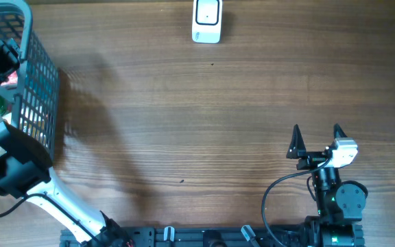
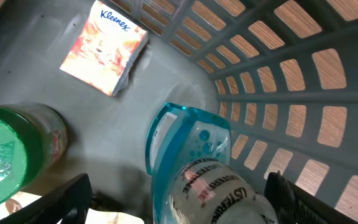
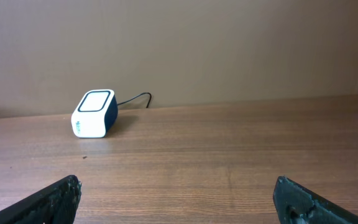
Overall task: Scan the item barcode
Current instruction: 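Grasp the green-lidded jar in the basket with the left gripper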
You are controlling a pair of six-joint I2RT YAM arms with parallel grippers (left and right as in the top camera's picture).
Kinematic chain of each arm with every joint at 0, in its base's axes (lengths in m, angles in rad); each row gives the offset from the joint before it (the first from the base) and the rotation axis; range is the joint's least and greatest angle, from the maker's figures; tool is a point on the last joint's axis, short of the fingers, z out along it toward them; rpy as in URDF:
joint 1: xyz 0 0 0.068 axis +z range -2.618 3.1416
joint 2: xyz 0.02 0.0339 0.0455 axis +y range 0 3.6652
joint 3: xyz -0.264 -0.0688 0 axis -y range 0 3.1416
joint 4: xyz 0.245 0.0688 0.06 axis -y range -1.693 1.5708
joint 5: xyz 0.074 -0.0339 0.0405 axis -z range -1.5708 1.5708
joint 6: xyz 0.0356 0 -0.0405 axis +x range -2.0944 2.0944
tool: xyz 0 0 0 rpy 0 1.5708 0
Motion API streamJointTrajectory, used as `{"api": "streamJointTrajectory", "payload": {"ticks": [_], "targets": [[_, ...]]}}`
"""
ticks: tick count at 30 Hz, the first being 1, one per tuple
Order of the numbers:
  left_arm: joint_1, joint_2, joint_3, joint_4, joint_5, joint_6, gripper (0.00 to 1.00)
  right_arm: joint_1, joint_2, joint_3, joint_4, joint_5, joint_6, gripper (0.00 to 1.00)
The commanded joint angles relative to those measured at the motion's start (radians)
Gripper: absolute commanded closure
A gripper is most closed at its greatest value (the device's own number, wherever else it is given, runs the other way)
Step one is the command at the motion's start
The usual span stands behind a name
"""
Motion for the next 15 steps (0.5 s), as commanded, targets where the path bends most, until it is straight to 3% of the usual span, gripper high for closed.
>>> {"api": "streamJointTrajectory", "payload": {"ticks": [1,15], "targets": [[-0.009,0.007,0.004,-0.022,0.072,0.019,0.1,-0.003,-0.003,0.0,0.003,0.01,-0.006,0.0],[-0.009,0.06,0.004,-0.025,0.087,0.018,0.1,-0.003,-0.003,0.0,0.003,0.01,-0.006,0.0]]}}
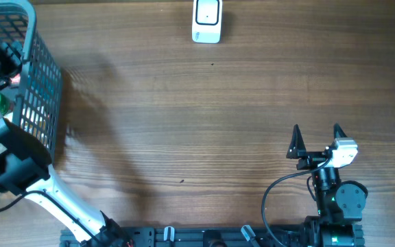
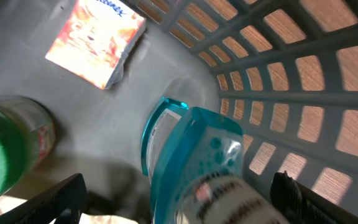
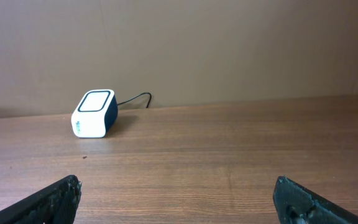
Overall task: Scan the item barcode
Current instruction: 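Grasp the green-lidded jar in the basket with the left gripper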
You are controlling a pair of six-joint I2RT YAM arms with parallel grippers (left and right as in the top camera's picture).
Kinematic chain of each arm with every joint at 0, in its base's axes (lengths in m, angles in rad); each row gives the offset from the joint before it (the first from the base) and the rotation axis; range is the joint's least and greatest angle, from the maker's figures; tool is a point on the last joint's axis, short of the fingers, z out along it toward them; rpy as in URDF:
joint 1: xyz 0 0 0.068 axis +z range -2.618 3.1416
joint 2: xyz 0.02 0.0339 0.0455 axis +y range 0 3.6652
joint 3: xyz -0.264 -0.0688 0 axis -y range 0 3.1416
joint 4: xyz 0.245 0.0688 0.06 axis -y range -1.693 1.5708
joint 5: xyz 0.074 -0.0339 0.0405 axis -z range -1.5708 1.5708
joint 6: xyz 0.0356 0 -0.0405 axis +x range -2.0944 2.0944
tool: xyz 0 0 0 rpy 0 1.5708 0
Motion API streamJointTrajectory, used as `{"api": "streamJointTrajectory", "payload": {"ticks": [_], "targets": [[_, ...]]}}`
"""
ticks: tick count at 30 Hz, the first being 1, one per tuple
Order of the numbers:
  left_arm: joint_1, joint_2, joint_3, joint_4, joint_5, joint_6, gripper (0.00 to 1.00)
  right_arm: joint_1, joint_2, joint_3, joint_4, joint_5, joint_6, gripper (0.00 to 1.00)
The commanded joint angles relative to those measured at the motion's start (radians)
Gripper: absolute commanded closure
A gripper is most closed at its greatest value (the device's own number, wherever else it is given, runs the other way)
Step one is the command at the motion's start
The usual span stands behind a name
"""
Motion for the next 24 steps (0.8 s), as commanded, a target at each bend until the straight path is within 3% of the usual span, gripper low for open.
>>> {"api": "streamJointTrajectory", "payload": {"ticks": [1,3,9,14,18,24], "targets": [[-0.01,0.025,0.004,-0.005,0.046,0.015,0.1,-0.003,-0.003,0.0,0.003,0.01,-0.006,0.0],[-0.01,0.025,0.004,-0.003,0.046,0.015,0.16,-0.003,-0.003,0.0,0.003,0.01,-0.006,0.0],[-0.01,0.025,0.004,-0.003,0.046,0.015,0.49,-0.003,-0.003,0.0,0.003,0.01,-0.006,0.0],[-0.01,0.025,0.004,-0.003,0.046,0.015,0.51,-0.003,-0.003,0.0,0.003,0.01,-0.006,0.0],[-0.008,0.025,0.005,-0.004,0.045,-0.012,0.65,-0.003,-0.003,0.0,0.003,0.01,-0.006,0.0],[-0.007,0.025,0.005,-0.023,0.045,-0.018,0.65,-0.003,-0.003,0.0,0.003,0.01,-0.006,0.0]]}}
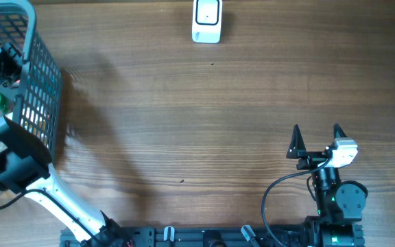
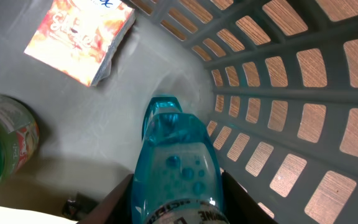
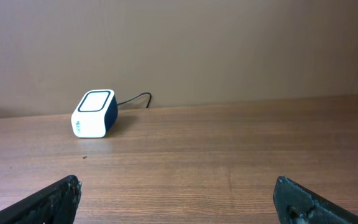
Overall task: Scan the item barcode
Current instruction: 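Grasp the green-lidded jar in the basket with the left gripper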
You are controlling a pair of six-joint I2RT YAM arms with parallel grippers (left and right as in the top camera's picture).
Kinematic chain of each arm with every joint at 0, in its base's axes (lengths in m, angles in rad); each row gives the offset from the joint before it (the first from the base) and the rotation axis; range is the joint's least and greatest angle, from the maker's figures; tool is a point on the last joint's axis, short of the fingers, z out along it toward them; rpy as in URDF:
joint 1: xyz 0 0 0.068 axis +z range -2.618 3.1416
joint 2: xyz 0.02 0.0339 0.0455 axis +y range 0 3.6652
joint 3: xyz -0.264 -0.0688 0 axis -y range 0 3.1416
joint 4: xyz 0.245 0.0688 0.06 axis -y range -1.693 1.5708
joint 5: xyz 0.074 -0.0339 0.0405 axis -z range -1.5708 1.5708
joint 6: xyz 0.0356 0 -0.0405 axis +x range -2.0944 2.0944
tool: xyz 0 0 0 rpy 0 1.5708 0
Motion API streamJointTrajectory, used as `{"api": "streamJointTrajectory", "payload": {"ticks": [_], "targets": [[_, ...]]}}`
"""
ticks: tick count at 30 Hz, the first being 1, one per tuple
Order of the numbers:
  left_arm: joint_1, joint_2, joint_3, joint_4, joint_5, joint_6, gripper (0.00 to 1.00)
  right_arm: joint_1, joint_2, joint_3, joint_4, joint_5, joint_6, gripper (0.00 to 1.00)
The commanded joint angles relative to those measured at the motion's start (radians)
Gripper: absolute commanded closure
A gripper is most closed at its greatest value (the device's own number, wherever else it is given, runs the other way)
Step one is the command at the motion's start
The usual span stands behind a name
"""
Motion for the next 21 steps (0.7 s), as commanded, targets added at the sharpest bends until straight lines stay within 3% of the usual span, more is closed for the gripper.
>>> {"api": "streamJointTrajectory", "payload": {"ticks": [1,9,21], "targets": [[-0.002,0.012,0.005,-0.02,0.024,-0.016,0.65,-0.003,-0.003,0.0,0.003,0.01,-0.006,0.0],[0.006,0.002,0.008,-0.043,0.024,-0.016,0.65,-0.003,-0.003,0.0,0.003,0.01,-0.006,0.0],[0.103,-0.164,0.008,-0.039,0.043,-0.061,0.62,-0.003,-0.003,0.0,0.003,0.01,-0.006,0.0]]}}
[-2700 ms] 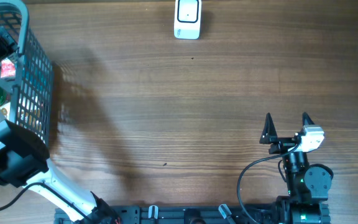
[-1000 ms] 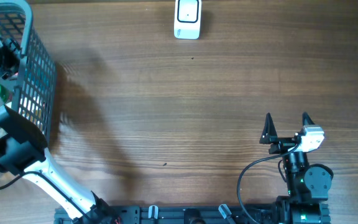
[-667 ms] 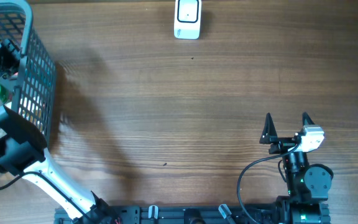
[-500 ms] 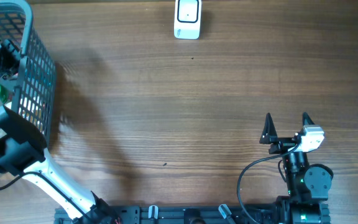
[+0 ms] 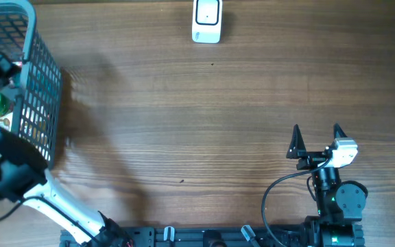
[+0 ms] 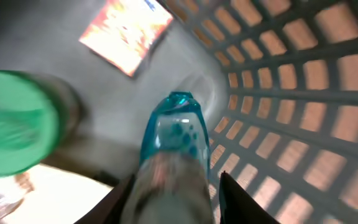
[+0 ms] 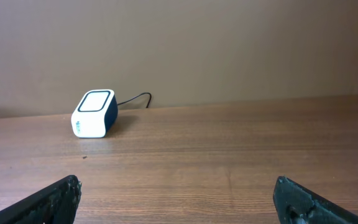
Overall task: Scan the item barcode
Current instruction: 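Grasp the green-lidded jar in the basket with the left gripper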
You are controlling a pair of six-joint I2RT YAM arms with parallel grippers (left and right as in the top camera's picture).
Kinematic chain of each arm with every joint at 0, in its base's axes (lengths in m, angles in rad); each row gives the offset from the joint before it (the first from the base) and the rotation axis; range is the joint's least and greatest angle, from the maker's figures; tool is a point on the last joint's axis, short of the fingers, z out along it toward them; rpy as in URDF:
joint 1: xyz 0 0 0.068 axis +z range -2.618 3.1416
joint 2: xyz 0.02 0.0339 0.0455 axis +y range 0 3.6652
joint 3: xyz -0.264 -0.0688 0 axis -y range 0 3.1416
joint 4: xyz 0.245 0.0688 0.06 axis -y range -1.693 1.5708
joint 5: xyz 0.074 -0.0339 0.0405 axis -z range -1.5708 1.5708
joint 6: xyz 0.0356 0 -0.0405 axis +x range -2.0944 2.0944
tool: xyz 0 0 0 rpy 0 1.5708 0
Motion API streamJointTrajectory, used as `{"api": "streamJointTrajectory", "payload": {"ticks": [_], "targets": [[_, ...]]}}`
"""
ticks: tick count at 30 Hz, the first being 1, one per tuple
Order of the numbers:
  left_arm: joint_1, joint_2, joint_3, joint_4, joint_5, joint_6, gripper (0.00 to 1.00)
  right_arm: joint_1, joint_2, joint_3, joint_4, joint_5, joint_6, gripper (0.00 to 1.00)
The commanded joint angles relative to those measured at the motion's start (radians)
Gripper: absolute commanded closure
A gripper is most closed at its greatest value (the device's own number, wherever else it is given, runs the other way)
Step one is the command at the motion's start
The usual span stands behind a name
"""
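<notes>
A teal mouthwash bottle (image 6: 173, 155) points down into the grey mesh basket (image 5: 29, 82) at the table's left edge. My left gripper (image 6: 176, 202) is shut on the bottle, one finger against each side; the left wrist view is blurred by motion. From overhead the left gripper sits inside the basket. The white barcode scanner (image 5: 206, 20) stands at the far edge of the table, also visible as a scanner (image 7: 94, 114) with a cable in the right wrist view. My right gripper (image 5: 316, 140) rests open and holds nothing near the front right.
On the basket floor lie a Kleenex tissue pack (image 6: 126, 31) and a green-lidded jar (image 6: 14, 121). The basket wall (image 6: 278, 93) stands close on the bottle's right. Bare wooden tabletop (image 5: 204, 130) lies between the basket, the scanner and the right arm.
My left gripper, still shut on the bottle, has risen from the basket floor: the tissue pack looks smaller and the green lid fills more of the view. The right arm has not moved.
My left gripper stood wide open around the mouthwash bottle in the basket, and stayed open half a second later. Then it was shut on the bottle. Now it holds the bottle higher inside the basket. The right gripper stayed open throughout.
</notes>
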Motion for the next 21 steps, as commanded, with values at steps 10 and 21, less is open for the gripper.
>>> {"api": "streamJointTrajectory", "payload": {"ticks": [10,21], "targets": [[0.047,-0.126,0.002,-0.026,0.046,-0.019,0.47,-0.003,-0.003,0.0,0.003,0.01,-0.006,0.0],[0.047,-0.124,-0.103,-0.038,-0.039,-0.107,0.0,-0.003,-0.003,0.0,0.003,0.01,-0.006,0.0]]}}
